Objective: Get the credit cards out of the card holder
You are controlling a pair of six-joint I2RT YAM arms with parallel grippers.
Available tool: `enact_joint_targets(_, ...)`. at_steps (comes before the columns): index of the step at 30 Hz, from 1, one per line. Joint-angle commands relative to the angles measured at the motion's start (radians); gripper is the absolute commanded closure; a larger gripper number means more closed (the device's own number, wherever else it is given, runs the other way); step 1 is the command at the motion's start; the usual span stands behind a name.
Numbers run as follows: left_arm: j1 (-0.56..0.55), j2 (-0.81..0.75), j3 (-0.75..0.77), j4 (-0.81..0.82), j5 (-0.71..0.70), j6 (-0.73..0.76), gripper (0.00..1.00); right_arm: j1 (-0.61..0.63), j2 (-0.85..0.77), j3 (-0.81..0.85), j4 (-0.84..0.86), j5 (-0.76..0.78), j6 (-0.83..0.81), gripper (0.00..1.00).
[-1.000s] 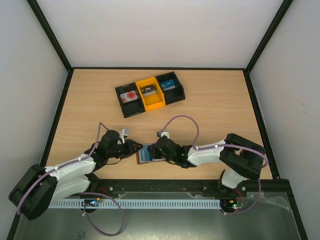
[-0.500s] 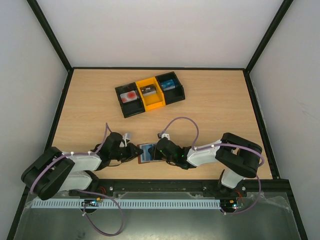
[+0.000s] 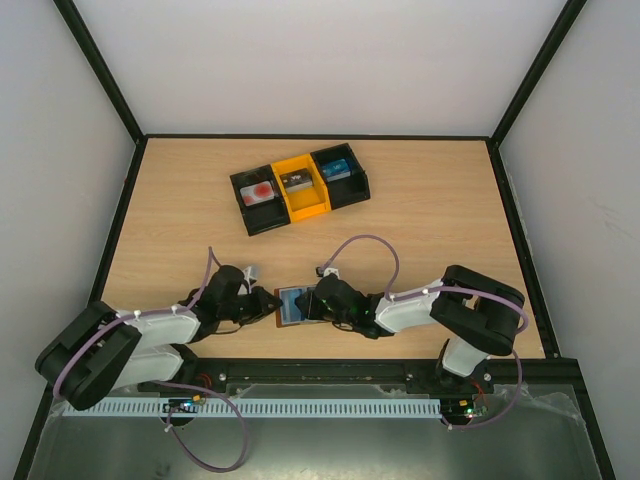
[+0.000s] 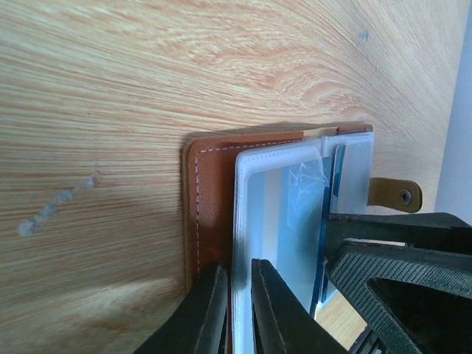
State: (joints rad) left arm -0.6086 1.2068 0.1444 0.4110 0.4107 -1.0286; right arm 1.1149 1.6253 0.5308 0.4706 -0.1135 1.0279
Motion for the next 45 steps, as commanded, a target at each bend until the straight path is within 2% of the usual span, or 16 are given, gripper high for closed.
enact_joint_targets(1,-0.004,0.005,-0.015,-0.061,-0.034,0.026,0.87,-0.006,0.012,-0.012,0.031,-0.008,0.030,0.76)
enact_joint_targets(10,-0.003,-0.001,-0.002,-0.070,-0.026,0.026,0.95,-0.007,-0.012,-0.011,-0.022,0.044,0.023,0.75)
enact_joint_targets(17,-0.005,-0.101,0.041,-0.142,-0.022,0.013,0.83,-0.010,-0.005,-0.018,-0.012,0.038,0.015,0.76)
enact_joint_targets(22,-0.007,-0.143,0.040,-0.130,-0.022,-0.003,0.81,-0.013,0.005,-0.035,0.028,0.016,0.021,0.76)
enact_joint_targets(26,-0.007,-0.108,0.027,-0.061,0.006,-0.009,0.83,-0.013,0.009,-0.038,0.033,0.012,0.021,0.77)
enact_joint_targets(34,-0.016,0.066,-0.001,0.115,0.057,-0.019,0.93,-0.015,0.002,-0.041,0.042,0.006,0.024,0.77)
enact_joint_targets(39,-0.021,0.110,-0.013,0.123,0.016,-0.019,0.96,-0.017,0.004,-0.045,0.049,0.001,0.024,0.77)
enact_joint_targets(42,-0.021,0.102,-0.009,0.074,-0.020,-0.005,0.97,-0.019,0.000,-0.052,0.068,-0.007,0.028,0.77)
enact_joint_targets(45,-0.020,0.098,-0.007,0.053,-0.037,0.001,0.97,-0.024,-0.010,-0.068,0.098,-0.015,0.034,0.81)
